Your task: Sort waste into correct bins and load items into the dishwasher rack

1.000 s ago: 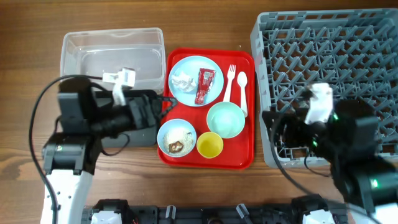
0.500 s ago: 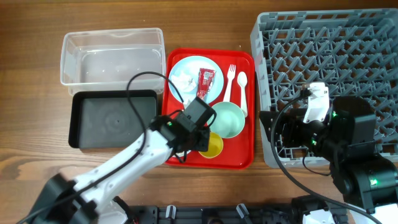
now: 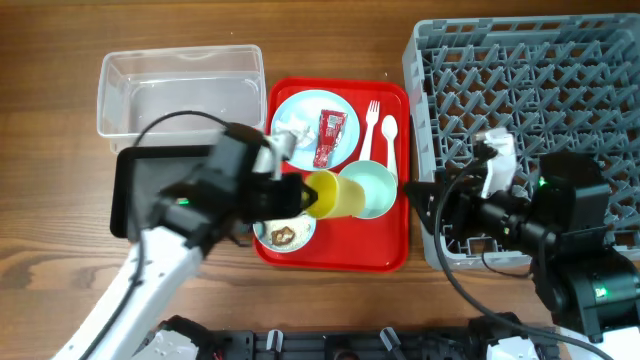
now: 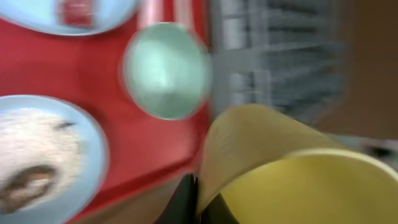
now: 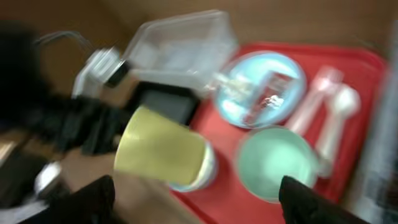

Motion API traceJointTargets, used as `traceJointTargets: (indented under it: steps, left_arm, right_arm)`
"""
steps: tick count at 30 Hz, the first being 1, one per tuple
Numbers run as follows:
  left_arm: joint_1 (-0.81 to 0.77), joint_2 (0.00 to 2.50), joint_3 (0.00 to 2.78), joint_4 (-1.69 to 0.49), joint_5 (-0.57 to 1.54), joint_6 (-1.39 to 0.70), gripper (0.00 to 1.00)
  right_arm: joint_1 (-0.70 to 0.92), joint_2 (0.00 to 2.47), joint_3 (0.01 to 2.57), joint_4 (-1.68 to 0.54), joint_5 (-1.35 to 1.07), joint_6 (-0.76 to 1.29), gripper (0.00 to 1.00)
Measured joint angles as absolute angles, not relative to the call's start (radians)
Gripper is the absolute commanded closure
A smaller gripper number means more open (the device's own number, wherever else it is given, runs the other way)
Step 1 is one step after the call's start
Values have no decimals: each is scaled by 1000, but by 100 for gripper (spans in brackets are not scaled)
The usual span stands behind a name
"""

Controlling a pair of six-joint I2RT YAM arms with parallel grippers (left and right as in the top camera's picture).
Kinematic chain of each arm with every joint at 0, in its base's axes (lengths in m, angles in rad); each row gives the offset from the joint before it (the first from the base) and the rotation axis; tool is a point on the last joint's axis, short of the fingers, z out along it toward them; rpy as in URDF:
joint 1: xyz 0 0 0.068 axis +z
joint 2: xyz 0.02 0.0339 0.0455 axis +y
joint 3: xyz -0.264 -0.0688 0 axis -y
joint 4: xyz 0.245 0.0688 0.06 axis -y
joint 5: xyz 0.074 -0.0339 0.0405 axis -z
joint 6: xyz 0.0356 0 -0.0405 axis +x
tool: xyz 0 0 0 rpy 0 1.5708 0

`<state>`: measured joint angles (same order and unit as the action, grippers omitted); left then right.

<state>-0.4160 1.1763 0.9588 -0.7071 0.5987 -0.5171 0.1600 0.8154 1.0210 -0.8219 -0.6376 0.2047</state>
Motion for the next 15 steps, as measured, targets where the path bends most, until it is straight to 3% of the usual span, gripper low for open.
traceJointTargets:
  steps: [3, 7, 9, 15]
  left_arm:
    - [-232, 1148, 962, -630, 984, -483, 96]
    - [-198, 1148, 963, -561, 1320, -476, 96]
    - [-198, 1148, 963, -553, 1370, -476, 96]
    - [-198, 1148, 963, -532, 1445, -469, 96]
  right_arm:
    - [163, 852, 1022, -694, -894, 181, 16]
    - [252, 929, 1022, -599, -1031, 189, 16]
    - [329, 950, 1022, -524, -1039, 218, 16]
    - [476, 989, 1022, -410, -987, 287, 46]
